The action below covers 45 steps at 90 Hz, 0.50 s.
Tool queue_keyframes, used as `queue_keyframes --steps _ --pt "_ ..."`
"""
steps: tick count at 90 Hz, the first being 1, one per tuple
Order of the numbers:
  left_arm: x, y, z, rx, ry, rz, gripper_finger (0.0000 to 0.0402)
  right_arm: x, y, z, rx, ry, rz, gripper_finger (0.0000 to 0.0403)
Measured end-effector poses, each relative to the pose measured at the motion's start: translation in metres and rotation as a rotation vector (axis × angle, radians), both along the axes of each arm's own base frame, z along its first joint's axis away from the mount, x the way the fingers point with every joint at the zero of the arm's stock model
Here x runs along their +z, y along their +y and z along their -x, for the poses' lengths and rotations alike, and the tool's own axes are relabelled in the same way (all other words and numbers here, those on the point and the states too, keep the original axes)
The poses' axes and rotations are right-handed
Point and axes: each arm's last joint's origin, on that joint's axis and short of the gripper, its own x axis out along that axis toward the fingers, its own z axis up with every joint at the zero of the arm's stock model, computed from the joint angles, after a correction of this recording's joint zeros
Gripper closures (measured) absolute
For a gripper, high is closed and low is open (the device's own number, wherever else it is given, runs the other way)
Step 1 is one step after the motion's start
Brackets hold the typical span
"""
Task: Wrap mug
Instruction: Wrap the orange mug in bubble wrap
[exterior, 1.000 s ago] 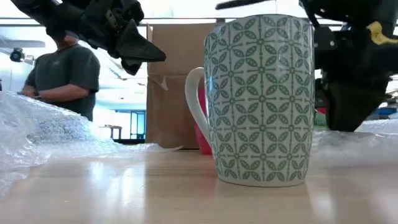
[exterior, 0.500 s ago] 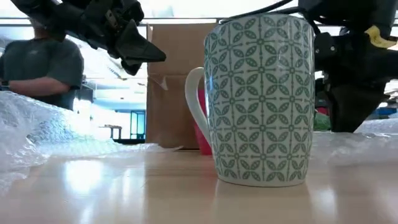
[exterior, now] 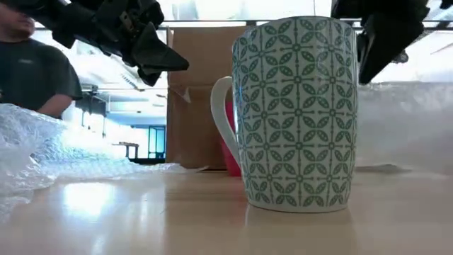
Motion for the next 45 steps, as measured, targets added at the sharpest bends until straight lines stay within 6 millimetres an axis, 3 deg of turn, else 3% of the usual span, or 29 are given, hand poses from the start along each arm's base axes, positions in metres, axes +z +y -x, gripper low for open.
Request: queue_keyframes --steps 19,45 --pt "0.03 0.0 -0.01 0.002 -0.2 0.018 0.0402 0.026 -0.001 -0.001 0.005 -0.108 0.008 0.0403" --pt "0.063 -0.013 -0.069 -0.095 -0.016 0.013 0.0401 0.065 -0.002 -0.009 0.059 -0.265 0.169 0.0403"
